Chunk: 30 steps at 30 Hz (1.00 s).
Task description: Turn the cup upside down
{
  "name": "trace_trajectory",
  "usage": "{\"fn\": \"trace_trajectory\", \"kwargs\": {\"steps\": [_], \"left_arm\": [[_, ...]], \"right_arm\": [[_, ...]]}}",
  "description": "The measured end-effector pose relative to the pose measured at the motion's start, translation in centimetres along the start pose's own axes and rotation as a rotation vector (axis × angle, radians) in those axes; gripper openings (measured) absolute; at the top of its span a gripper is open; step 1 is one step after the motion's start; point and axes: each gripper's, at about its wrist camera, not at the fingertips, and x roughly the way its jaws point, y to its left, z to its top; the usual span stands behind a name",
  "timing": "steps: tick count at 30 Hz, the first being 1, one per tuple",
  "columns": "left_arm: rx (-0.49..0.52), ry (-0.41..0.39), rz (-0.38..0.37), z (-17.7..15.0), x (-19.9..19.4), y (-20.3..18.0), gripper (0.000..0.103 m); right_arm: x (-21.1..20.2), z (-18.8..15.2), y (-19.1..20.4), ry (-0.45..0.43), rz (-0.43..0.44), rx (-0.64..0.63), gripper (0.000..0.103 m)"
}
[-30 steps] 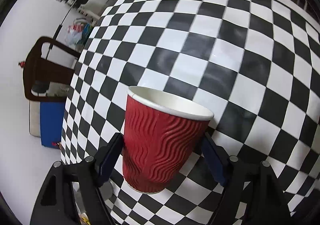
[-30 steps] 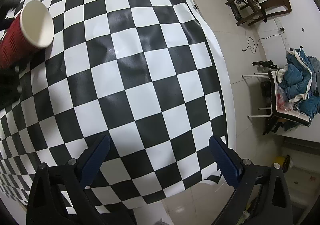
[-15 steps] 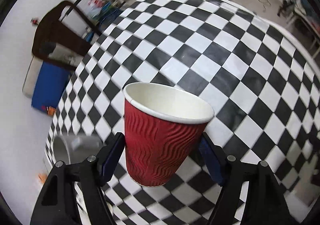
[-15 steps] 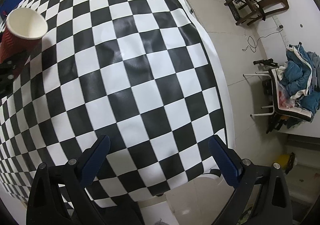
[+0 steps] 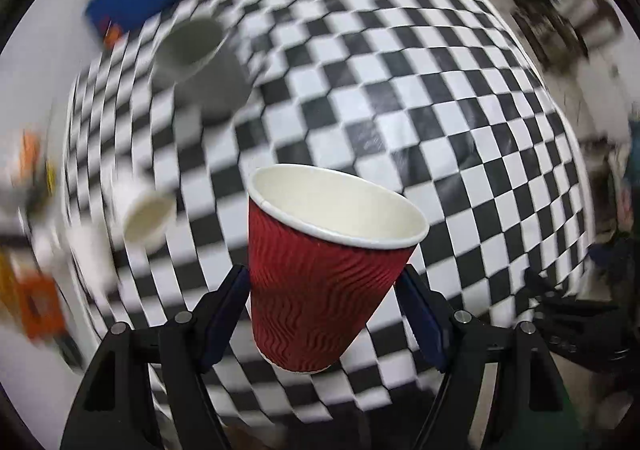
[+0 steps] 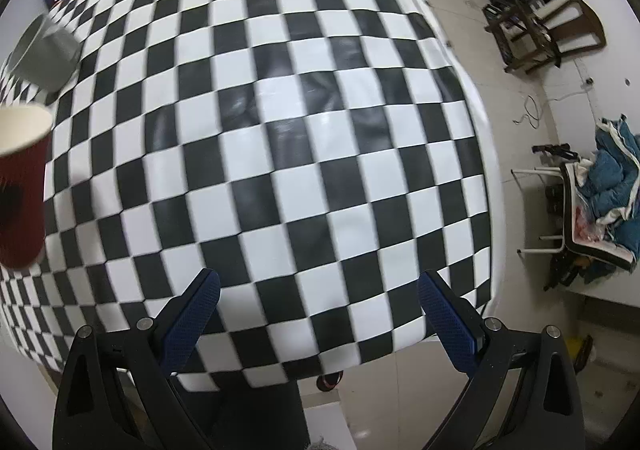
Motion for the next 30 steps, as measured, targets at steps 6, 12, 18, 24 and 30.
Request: {"fn": "trace_trajectory", "kwargs": {"steps": [6, 12, 18, 24, 30], "left_arm": [[-0.294, 0.104, -0.175, -3.5, 2.4, 3.9, 0.073], [-0.442, 0.133, -0.219, -3.9, 5.1, 5.9, 0.073], [-0.393, 0.146, -0.167, -3.3, 7.2, 5.7, 0.076], [-0.328, 0.151, -0.144, -2.7, 7.5, 5.3, 0.077], [-0.298, 0.147, -0.137, -2.0, 7.7, 4.9, 0.096]], "right_arm": [[-0.2, -1.5, 2.9, 0.010, 0.001, -0.055, 0.100], [0.3, -2.3, 4.4, 0.024, -0.019, -0.080, 0.100], [0.7, -2.4, 4.5, 0.037, -0.040, -0.075, 0.100], [0.5, -2.6, 4.6, 0.035, -0.049, -0.066, 0.100], [0.1, -2.7, 4.7, 0.030, -0.048, -0.060, 0.100]]}}
